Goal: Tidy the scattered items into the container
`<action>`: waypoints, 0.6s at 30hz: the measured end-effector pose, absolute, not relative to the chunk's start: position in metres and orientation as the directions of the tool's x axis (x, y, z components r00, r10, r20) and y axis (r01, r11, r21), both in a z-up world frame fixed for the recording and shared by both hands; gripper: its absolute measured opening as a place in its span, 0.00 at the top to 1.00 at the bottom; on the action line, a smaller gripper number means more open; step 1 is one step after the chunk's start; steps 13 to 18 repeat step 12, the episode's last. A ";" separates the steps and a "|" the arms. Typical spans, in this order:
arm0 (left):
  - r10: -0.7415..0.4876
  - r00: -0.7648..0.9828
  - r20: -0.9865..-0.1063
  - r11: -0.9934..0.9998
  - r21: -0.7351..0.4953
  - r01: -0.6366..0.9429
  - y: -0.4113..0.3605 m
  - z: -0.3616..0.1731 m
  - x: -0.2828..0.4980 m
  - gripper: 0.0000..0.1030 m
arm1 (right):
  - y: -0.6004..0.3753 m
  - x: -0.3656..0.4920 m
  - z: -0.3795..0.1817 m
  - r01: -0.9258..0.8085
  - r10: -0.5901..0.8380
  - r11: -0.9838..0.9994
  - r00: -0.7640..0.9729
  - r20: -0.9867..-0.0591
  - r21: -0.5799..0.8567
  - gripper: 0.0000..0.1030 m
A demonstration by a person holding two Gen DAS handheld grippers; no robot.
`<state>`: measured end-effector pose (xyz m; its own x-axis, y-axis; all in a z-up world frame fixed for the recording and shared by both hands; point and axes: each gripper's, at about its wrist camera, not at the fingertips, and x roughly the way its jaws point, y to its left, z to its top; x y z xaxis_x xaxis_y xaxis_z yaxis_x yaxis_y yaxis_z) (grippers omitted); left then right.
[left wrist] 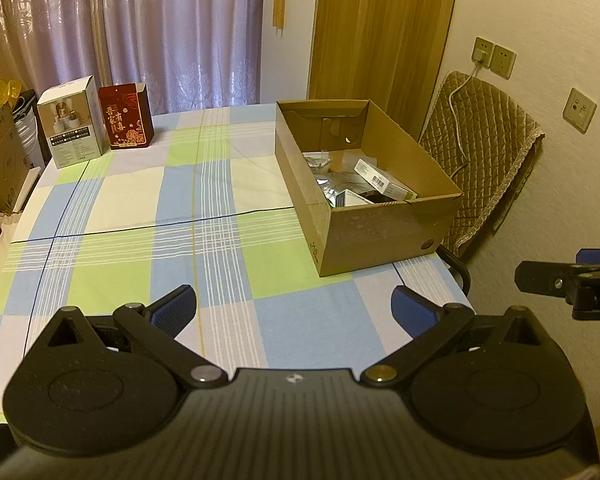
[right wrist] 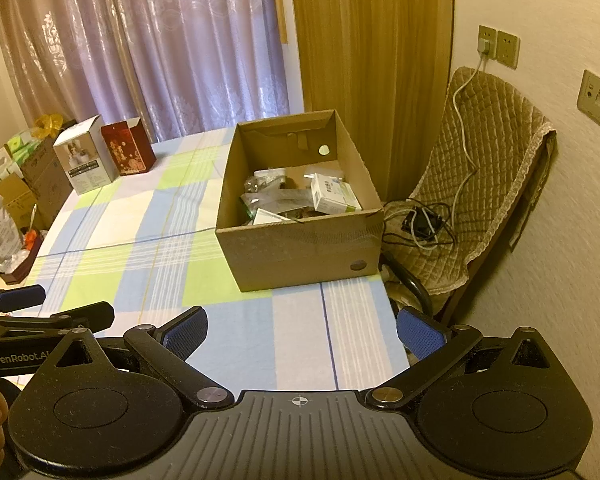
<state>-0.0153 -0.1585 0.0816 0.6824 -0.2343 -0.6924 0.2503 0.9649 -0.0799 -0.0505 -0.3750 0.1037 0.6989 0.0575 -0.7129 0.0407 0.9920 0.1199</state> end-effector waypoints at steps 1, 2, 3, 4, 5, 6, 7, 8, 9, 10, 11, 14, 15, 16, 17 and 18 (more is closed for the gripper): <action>-0.235 0.682 -0.693 0.965 -0.082 0.250 -0.159 0.081 -0.015 0.01 | -0.375 -0.050 0.104 0.041 0.057 0.992 0.699 -0.713 0.120 0.00; -0.236 0.681 -0.693 0.965 -0.083 0.251 -0.159 0.081 -0.015 0.01 | -0.375 -0.050 0.104 0.041 0.057 0.992 0.699 -0.713 0.119 0.00; -0.237 0.681 -0.693 0.964 -0.083 0.251 -0.160 0.081 -0.015 0.01 | -0.375 -0.050 0.104 0.042 0.057 0.992 0.698 -0.714 0.119 0.00; -0.238 0.681 -0.692 0.964 -0.083 0.252 -0.160 0.081 -0.015 0.01 | -0.375 -0.050 0.103 0.042 0.057 0.992 0.697 -0.715 0.119 0.00; -0.240 0.682 -0.691 0.964 -0.085 0.254 -0.159 0.081 -0.015 0.01 | -0.374 -0.050 0.102 0.042 0.056 0.992 0.696 -0.716 0.119 0.00; -0.243 0.682 -0.689 0.963 -0.086 0.255 -0.159 0.081 -0.015 0.01 | -0.374 -0.050 0.102 0.042 0.056 0.992 0.696 -0.716 0.119 0.00; -0.244 0.683 -0.688 0.963 -0.087 0.257 -0.159 0.080 -0.015 0.01 | -0.375 -0.050 0.103 0.042 0.057 0.992 0.695 -0.716 0.120 0.00; -0.244 0.685 -0.687 0.963 -0.085 0.257 -0.160 0.080 -0.016 0.01 | -0.375 -0.050 0.102 0.041 0.058 0.992 0.695 -0.717 0.120 0.00; -0.243 0.686 -0.686 0.962 -0.083 0.259 -0.159 0.080 -0.016 0.01 | -0.374 -0.050 0.102 0.041 0.058 0.992 0.694 -0.717 0.120 0.00; -0.244 0.687 -0.685 0.962 -0.081 0.261 -0.159 0.080 -0.017 0.01 | -0.374 -0.050 0.102 0.041 0.058 0.992 0.694 -0.717 0.120 0.00; -0.244 0.686 -0.685 0.962 -0.081 0.262 -0.160 0.080 -0.016 0.01 | -0.374 -0.050 0.102 0.041 0.058 0.992 0.694 -0.718 0.120 0.00; -0.244 0.685 -0.686 0.962 -0.082 0.261 -0.159 0.080 -0.016 0.01 | -0.374 -0.050 0.102 0.041 0.058 0.992 0.694 -0.718 0.120 0.00; -0.244 0.685 -0.686 0.962 -0.082 0.261 -0.159 0.080 -0.016 0.01 | -0.374 -0.050 0.102 0.041 0.058 0.992 0.694 -0.718 0.120 0.00; -0.244 0.685 -0.686 0.962 -0.082 0.261 -0.159 0.080 -0.016 0.01 | -0.374 -0.050 0.102 0.041 0.058 0.992 0.694 -0.718 0.120 0.00; -0.244 0.685 -0.686 0.962 -0.082 0.261 -0.159 0.080 -0.016 0.01 | -0.374 -0.050 0.102 0.041 0.058 0.992 0.694 -0.718 0.120 0.00; -0.244 0.685 -0.686 0.962 -0.082 0.261 -0.159 0.080 -0.016 0.01 | -0.374 -0.050 0.102 0.041 0.058 0.992 0.694 -0.718 0.120 0.00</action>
